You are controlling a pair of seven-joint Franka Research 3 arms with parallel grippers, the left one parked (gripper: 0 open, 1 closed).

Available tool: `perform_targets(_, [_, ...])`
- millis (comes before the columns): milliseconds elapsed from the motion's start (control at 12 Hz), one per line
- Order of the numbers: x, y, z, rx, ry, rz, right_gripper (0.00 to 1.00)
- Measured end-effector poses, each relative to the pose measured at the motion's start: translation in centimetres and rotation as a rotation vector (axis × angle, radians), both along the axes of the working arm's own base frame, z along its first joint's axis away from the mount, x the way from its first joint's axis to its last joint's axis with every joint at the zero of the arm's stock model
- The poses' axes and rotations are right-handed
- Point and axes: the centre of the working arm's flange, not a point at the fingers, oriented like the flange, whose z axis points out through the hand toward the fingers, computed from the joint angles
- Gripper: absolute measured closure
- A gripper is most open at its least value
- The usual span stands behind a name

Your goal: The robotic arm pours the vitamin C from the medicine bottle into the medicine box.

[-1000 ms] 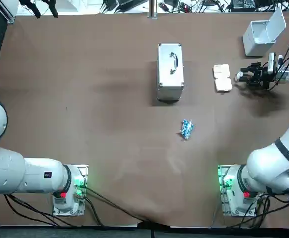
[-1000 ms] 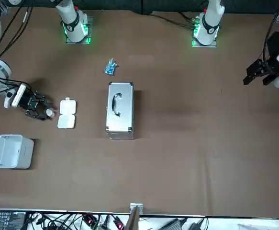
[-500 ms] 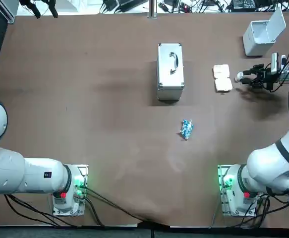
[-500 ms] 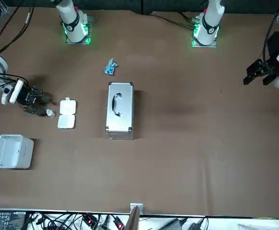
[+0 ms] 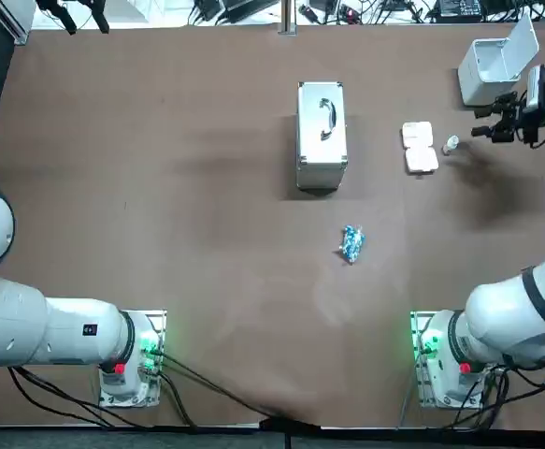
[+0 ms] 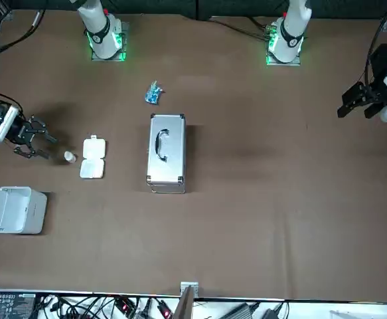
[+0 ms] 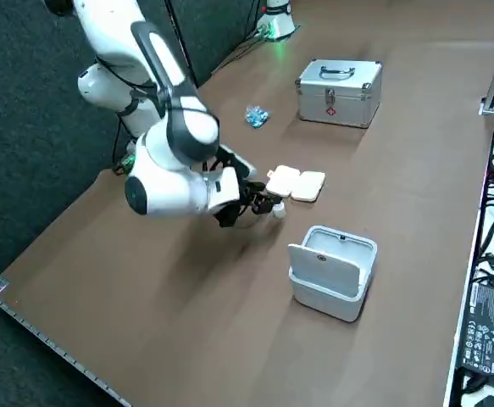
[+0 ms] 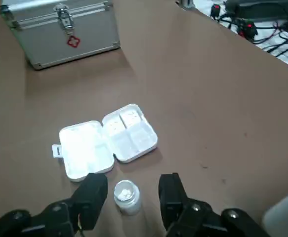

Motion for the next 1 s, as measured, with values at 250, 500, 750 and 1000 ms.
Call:
perform_targets(250, [1.1,1.0,2.9,-0.074,0.045,-0.057,0.33])
perform_targets(500, [2.7,4.0,5.7,-0.177,0.188,-0.109,0.33])
perform_targets(750, [3.9,6.6,8.2,-0.239,0.243,-0.137,0.33])
perform_targets(1000, [4.9,9.3,10.5,-0.319,0.325,-0.195,0.33])
